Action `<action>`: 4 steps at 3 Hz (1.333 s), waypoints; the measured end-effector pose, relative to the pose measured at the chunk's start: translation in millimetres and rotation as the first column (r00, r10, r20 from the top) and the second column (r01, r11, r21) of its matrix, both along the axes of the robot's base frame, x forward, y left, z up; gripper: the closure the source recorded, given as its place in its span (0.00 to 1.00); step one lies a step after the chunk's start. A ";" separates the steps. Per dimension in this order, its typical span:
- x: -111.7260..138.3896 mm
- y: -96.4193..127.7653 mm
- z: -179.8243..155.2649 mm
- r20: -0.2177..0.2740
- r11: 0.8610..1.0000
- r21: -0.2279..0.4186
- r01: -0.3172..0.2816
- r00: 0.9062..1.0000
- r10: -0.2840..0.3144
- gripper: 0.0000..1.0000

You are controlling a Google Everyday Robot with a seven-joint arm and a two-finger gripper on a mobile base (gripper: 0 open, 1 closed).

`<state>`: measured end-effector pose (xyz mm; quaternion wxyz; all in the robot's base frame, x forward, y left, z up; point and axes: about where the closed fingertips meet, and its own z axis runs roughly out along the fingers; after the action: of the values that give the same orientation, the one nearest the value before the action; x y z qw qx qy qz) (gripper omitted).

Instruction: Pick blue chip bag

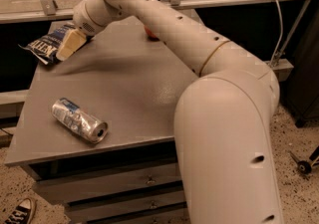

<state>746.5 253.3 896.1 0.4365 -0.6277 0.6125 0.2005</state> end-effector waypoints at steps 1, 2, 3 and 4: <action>11.7 25.4 -13.4 -0.025 1.000 0.012 -0.002 1.000 0.002 0.00; 19.2 45.2 -28.8 -0.075 1.000 0.008 -0.008 0.997 0.008 0.25; 20.7 51.3 -37.7 -0.105 1.000 0.003 -0.008 0.994 0.008 0.56; 20.5 51.3 -39.7 -0.112 1.000 0.002 -0.004 0.994 0.004 0.79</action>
Offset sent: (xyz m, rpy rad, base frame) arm 0.0304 0.0567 -0.0316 0.0061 0.1027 0.0074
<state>766.9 304.6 856.4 0.4018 -0.6163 0.6345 0.2369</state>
